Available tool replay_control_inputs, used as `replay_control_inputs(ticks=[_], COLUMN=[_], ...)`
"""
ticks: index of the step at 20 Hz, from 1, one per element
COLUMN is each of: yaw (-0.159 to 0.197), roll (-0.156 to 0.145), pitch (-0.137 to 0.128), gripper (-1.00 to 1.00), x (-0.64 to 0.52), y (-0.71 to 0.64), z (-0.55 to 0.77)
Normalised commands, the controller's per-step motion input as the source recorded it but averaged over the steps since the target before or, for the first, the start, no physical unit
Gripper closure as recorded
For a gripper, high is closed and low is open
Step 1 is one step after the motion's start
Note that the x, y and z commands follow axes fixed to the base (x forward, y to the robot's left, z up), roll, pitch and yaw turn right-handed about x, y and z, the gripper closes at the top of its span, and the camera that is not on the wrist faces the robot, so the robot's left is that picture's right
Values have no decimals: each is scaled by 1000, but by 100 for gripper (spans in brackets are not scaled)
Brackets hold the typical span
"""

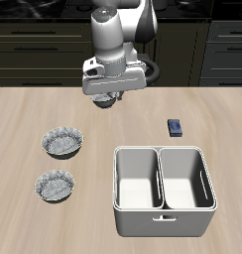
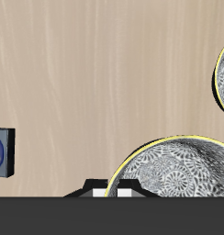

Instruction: Stack the smallest bowl on the largest bowl

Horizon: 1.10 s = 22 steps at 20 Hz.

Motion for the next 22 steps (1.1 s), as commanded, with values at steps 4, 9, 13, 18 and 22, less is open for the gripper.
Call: replay_control_inputs(ticks=[4,9,13,18,22], yaw=[18,16,12,-3,-2], roll=[-59,-73,-56,-48,-23], pitch=[-52,-52,-27,-12,11], gripper=[100,100,100,100,100], x=[93,136,184,206,221], y=[-392,-342,-242,-239,-222], z=[377,352,177,91,19])
